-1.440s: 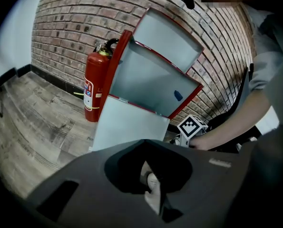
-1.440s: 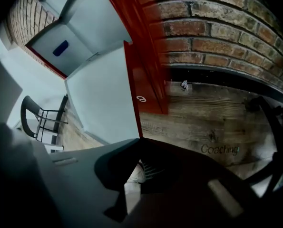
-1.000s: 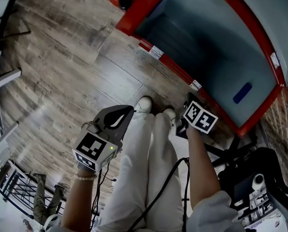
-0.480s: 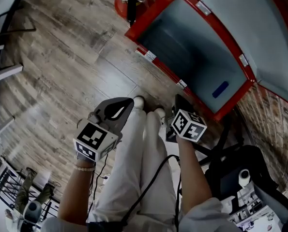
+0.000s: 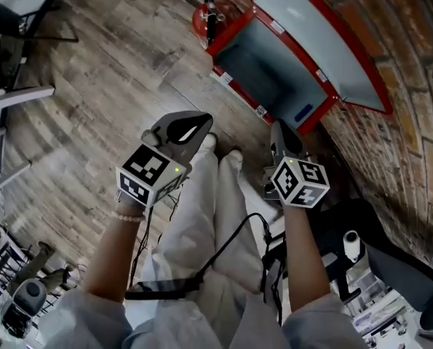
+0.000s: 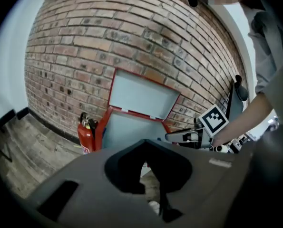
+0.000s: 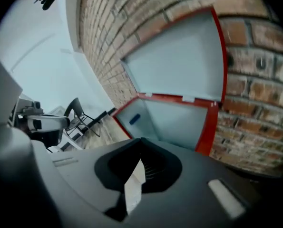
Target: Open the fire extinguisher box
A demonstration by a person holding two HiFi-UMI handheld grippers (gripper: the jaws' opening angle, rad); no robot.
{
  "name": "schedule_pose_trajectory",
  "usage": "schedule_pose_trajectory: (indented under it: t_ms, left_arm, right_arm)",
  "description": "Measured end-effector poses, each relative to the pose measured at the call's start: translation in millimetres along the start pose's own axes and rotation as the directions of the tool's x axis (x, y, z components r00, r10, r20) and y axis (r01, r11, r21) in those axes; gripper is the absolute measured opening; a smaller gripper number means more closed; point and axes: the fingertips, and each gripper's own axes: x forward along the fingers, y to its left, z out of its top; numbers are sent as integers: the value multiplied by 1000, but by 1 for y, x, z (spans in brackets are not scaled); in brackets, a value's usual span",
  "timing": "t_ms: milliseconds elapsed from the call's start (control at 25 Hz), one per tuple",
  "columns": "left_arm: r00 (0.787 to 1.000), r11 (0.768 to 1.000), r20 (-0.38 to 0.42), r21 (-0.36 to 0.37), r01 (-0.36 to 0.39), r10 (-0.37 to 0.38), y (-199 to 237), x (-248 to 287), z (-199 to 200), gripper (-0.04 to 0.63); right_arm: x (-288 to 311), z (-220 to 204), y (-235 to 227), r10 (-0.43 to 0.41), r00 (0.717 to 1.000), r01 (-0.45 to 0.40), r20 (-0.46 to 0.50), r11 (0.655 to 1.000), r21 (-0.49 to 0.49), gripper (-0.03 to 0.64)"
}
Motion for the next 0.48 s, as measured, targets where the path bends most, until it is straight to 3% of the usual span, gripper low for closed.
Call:
schedule_pose_trajectory:
  t_ms: [240,480]
  left_arm:
    - [998,996,53,79,-38,34,-33,-50,69,-3]
    - [991,987,128,151,-60,40,-74,-95,126,-3]
  right_arm:
    - [-73,81,33,36,992,-26,120,996,-81,6]
    - [-142,130,65,65,975,-26,210,983,-183,6]
